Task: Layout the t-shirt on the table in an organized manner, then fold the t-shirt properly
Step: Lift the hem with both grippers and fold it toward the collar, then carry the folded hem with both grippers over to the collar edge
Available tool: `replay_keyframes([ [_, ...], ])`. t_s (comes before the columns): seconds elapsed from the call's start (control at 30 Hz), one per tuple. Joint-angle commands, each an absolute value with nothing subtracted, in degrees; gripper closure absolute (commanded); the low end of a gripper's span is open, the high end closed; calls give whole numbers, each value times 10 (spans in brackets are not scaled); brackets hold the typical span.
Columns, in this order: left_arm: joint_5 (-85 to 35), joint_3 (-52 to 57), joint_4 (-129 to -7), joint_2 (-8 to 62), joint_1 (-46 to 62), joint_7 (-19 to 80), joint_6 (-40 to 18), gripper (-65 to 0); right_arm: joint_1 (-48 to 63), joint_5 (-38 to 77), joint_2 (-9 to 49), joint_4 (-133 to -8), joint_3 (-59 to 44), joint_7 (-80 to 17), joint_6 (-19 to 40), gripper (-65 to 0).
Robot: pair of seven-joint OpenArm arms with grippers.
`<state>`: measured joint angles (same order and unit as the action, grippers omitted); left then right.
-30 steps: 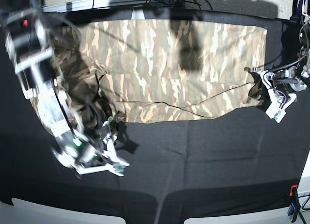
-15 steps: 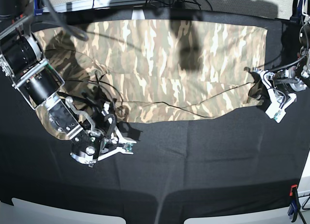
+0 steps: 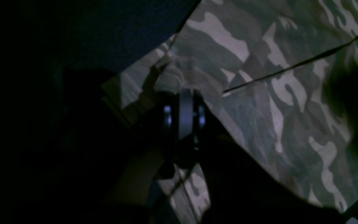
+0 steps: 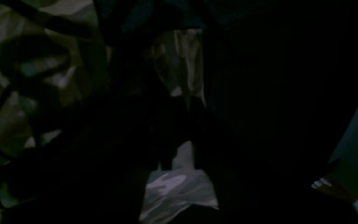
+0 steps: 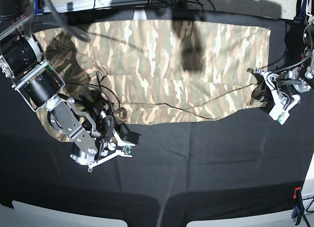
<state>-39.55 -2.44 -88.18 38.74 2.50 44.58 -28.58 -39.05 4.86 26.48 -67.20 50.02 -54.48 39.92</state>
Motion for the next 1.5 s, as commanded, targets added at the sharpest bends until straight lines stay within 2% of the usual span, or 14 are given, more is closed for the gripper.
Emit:
replay_keyframes([
  [0.0, -401, -18, -890, 398, 16, 432, -287, 0, -411, 44, 266, -677, 495, -544, 396, -32],
  [0.07, -401, -18, -890, 397, 16, 432, -287, 0, -411, 44, 264, -677, 495, -545, 385, 0],
  [0.23, -401, -18, -890, 395, 16, 432, -287, 0, -411, 47, 264, -683, 495, -553, 354, 0],
  [0.37, -401, -18, -890, 395, 16, 432, -287, 0, -408, 82, 281, -717, 495, -570, 355, 0],
  [0.53, -400, -18, -890, 396, 16, 432, -287, 0, -407, 214, 351, -818, 494, -582, 362, 0],
  [0.67, -398, -18, -890, 396, 16, 433, -287, 0, -385, 254, 408, -880, 489, -620, 378, 0],
  [0.93, -399, -18, -890, 395, 16, 432, -287, 0, -277, 257, 511, -1018, 479, -620, 383, 0],
  [1.27, -398, -18, -890, 395, 16, 432, -287, 0, -131, 250, 612, -1136, 401, -625, 390, 0],
  [1.47, -399, -18, -890, 389, 16, 432, -287, 0, -117, 243, 615, -1136, 349, -629, 381, 0],
])
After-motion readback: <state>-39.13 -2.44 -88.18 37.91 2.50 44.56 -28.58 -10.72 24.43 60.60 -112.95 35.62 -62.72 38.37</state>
